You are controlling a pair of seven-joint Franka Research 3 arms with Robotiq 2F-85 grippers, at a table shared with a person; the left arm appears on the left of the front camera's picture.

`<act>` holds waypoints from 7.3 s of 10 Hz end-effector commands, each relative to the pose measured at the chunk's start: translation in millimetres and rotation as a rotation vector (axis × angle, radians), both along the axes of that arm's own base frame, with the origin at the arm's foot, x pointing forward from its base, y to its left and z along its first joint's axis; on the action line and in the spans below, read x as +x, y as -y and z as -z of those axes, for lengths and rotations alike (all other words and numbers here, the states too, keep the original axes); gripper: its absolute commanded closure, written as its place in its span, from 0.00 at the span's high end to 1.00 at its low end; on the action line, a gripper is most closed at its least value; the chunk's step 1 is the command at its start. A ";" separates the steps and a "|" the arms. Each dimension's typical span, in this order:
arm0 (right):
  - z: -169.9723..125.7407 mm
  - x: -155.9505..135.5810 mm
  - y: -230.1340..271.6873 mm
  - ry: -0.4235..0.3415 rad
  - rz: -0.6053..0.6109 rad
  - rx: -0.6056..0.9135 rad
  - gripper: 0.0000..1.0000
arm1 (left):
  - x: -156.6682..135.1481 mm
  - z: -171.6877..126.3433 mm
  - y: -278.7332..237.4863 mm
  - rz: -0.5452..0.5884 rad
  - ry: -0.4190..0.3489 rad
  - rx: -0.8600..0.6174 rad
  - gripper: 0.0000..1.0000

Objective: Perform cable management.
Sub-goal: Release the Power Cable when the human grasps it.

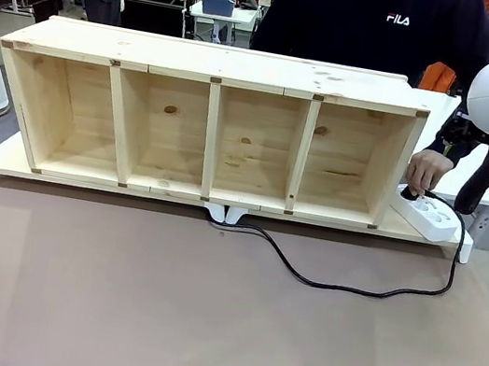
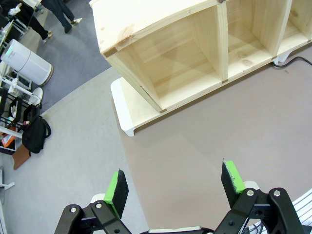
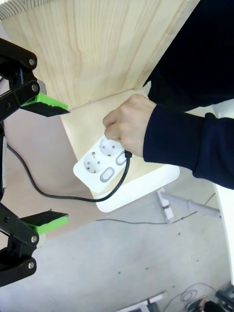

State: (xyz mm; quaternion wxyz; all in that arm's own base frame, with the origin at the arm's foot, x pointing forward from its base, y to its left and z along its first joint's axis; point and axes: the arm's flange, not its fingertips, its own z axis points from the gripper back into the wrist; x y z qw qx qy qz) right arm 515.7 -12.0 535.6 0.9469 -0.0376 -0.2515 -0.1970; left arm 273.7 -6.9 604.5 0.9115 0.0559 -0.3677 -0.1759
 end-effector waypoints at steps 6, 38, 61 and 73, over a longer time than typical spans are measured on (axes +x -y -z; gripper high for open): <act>0.6 -0.2 0.1 -0.003 0.006 0.003 1.00 | 0.3 -0.2 0.3 -0.006 0.002 -0.004 1.00; 0.6 -0.2 0.1 -0.003 0.006 0.003 1.00 | 0.3 -0.2 0.3 -0.006 0.002 -0.004 1.00; 0.6 -0.2 0.1 -0.003 0.006 0.003 1.00 | 0.3 -0.2 0.3 -0.006 0.002 -0.004 1.00; 0.6 -0.2 0.1 -0.003 0.006 0.003 1.00 | 0.3 -0.2 0.3 -0.006 0.002 -0.004 1.00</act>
